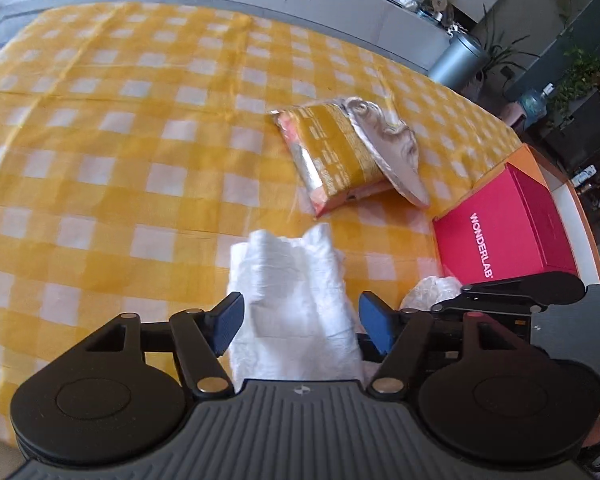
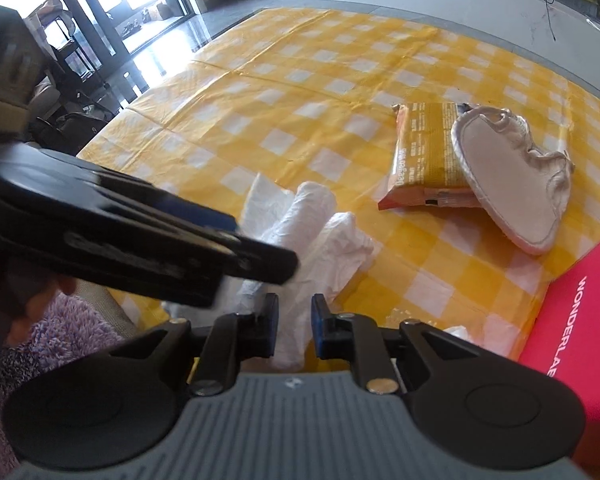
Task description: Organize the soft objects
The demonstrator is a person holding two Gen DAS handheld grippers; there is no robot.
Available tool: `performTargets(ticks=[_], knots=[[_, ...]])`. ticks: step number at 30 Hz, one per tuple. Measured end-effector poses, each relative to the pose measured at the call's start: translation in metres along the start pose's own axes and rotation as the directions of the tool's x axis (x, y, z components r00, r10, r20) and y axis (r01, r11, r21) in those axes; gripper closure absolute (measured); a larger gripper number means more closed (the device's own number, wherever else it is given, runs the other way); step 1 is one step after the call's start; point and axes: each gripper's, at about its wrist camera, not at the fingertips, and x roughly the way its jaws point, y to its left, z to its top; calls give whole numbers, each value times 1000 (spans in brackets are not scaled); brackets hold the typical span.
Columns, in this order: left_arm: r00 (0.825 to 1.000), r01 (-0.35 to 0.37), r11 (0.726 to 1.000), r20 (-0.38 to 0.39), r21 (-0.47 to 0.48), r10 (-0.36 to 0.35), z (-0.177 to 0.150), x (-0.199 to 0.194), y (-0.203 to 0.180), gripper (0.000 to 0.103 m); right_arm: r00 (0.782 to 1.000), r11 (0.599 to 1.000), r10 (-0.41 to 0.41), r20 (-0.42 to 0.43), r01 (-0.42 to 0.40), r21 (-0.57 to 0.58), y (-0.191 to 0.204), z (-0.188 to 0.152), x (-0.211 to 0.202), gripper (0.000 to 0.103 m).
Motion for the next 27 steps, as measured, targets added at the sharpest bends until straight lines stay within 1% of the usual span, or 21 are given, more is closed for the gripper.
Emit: performTargets(ticks=[1, 5, 8, 11, 12, 13, 14, 16, 17, 18, 19, 22, 23, 24, 26, 27], knots=[[1000, -13, 1000, -4, -7, 13, -1, 0, 3, 20, 1000, 1000, -7, -1, 7, 4, 0, 0, -1, 85], [997, -56, 997, -54, -50, 53, -7, 17, 12, 20, 999, 999, -33, -1, 33, 15, -5, 0, -3, 84], [995, -60, 996, -84, -63, 55, -8, 32, 14, 20, 1000, 1000, -25, -4, 25, 16, -8, 1, -4, 84], [995, -39, 996, -93, -74, 32, -5, 41, 11, 20, 999, 1000, -28, -24, 28, 0, -7, 0, 5, 85], [995, -35, 996, -95, -80, 27, -5, 43, 11, 21, 999, 1000, -31, -31, 31, -5, -7, -1, 9, 87], [995, -33, 996, -98, -86, 24, -5, 44, 10, 24, 999, 999, -32, -37, 31, -7, -8, -2, 13, 90], [995, -29, 995, -103, -91, 20, -4, 47, 9, 30, 999, 1000, -28, -45, 28, -6, -9, -3, 18, 94], [995, -31, 995, -100, -97, 21, -4, 48, 5, 31, 998, 1000, -17, -54, 18, 3, -11, -5, 24, 95], [995, -24, 995, -99, -98, 14, -4, 49, 4, 36, 998, 1000, -11, -56, 11, 5, -12, -7, 27, 96], [995, -16, 995, -101, -102, 6, -3, 50, 3, 39, 998, 1000, -4, -57, 4, 4, -12, -7, 28, 96], [995, -25, 995, -95, -99, 16, -3, 50, 1, 39, 998, 1000, 0, -59, -1, -1, -11, -8, 29, 96], [996, -42, 996, -85, -76, 36, -4, 53, -6, 46, 998, 1000, 8, -59, -9, -15, -8, -8, 32, 96], [996, -46, 997, -81, -66, 41, -4, 52, -8, 52, 998, 1000, 10, -59, -11, -15, -8, -8, 33, 96], [996, -47, 997, -77, -55, 42, -5, 52, -10, 55, 998, 1000, 14, -58, -15, -10, -9, -7, 33, 96], [997, -46, 998, -69, -41, 44, -5, 50, -13, 69, 998, 1000, 26, -56, -26, 3, -11, -7, 33, 96], [997, -54, 998, -64, -29, 52, -5, 49, -15, 74, 998, 1000, 30, -53, -30, 5, -11, -7, 33, 96]])
